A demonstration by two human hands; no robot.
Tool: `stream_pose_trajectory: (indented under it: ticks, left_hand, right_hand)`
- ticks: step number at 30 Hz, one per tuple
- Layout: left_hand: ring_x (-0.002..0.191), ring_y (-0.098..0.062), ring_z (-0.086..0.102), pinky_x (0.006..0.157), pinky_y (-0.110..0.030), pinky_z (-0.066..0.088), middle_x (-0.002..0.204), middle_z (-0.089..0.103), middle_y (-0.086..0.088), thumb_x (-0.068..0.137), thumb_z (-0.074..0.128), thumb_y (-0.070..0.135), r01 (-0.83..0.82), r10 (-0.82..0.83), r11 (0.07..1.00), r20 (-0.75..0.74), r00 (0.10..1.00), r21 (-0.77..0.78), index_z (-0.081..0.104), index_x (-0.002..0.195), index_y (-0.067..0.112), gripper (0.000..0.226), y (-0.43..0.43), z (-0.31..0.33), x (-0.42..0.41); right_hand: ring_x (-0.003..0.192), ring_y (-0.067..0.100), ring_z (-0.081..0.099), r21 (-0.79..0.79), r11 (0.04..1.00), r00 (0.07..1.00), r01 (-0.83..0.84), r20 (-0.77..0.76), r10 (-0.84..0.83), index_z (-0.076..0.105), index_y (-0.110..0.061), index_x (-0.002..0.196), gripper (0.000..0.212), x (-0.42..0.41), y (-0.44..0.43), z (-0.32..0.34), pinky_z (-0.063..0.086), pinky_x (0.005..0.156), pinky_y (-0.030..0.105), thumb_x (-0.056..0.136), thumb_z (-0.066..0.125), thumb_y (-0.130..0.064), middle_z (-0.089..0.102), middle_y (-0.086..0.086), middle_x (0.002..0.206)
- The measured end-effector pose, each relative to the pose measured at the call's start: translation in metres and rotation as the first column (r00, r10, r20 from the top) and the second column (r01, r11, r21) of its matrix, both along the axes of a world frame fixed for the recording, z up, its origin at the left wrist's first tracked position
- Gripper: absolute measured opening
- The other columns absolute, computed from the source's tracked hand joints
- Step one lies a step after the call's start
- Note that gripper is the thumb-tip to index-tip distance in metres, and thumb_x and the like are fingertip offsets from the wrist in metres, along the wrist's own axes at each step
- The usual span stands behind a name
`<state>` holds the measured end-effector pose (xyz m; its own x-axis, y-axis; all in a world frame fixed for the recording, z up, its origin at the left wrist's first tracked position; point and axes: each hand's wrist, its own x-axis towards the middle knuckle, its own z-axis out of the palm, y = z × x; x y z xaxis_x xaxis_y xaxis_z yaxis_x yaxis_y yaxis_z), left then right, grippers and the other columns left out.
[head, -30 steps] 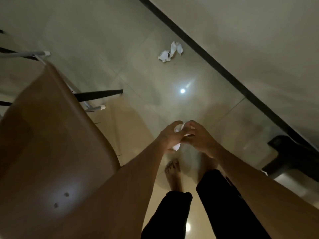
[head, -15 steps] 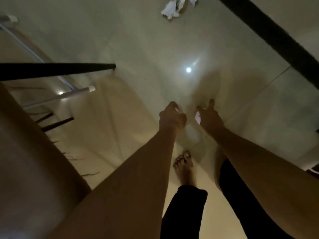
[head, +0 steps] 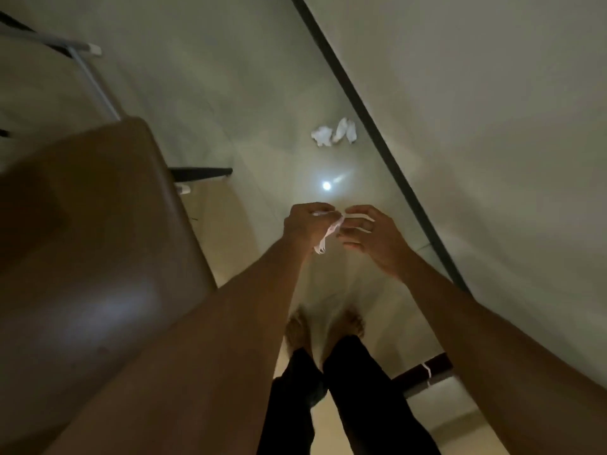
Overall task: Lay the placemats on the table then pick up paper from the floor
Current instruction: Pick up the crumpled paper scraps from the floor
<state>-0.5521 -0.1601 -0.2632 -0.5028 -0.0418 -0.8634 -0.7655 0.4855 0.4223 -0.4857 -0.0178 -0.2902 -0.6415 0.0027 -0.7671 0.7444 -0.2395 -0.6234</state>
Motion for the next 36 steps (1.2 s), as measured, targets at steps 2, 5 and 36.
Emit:
stream_pose_trajectory:
  ticks: [2,5,36]
  left_hand:
    - [0.092,-0.024,0.074,0.086,-0.034,0.06,0.098,0.077,-0.003,0.069,0.088,0.023,-0.058,0.059,0.998,-0.033,0.998,0.016,0.078,0.088,0.024,0.021,-0.004,0.03,-0.027]
    - [0.094,-0.021,0.073,0.091,-0.037,0.059,0.1,0.076,0.002,0.065,0.089,0.029,-0.16,0.159,0.987,-0.114,0.981,-0.002,0.076,0.085,0.028,0.024,-0.012,0.06,-0.068]
    - [0.088,-0.028,0.072,0.078,-0.049,0.061,0.09,0.069,0.001,0.071,0.086,0.016,-0.385,0.382,0.918,-0.046,0.923,-0.101,0.069,0.093,0.025,0.03,-0.023,-0.109,-0.2]
  right_hand:
    - [0.086,0.026,0.073,-0.032,0.997,0.996,-0.07,0.051,0.072,0.063,-0.011,0.111,0.028,-0.03,0.011,0.027,0.059,0.075,0.035,0.085,0.071,-0.003,0.074,0.01,0.098]
    - [0.08,0.027,0.068,0.107,0.956,0.961,-0.273,0.075,0.266,0.061,-0.016,0.104,0.016,-0.069,0.018,0.039,0.053,0.07,0.032,0.091,0.063,-0.007,0.073,0.009,0.095]
    - [0.086,0.014,0.066,0.433,0.565,0.702,-0.703,0.293,0.649,0.077,-0.01,0.093,0.015,-0.286,-0.017,-0.173,0.05,0.084,0.027,0.083,0.074,-0.021,0.069,-0.004,0.09]
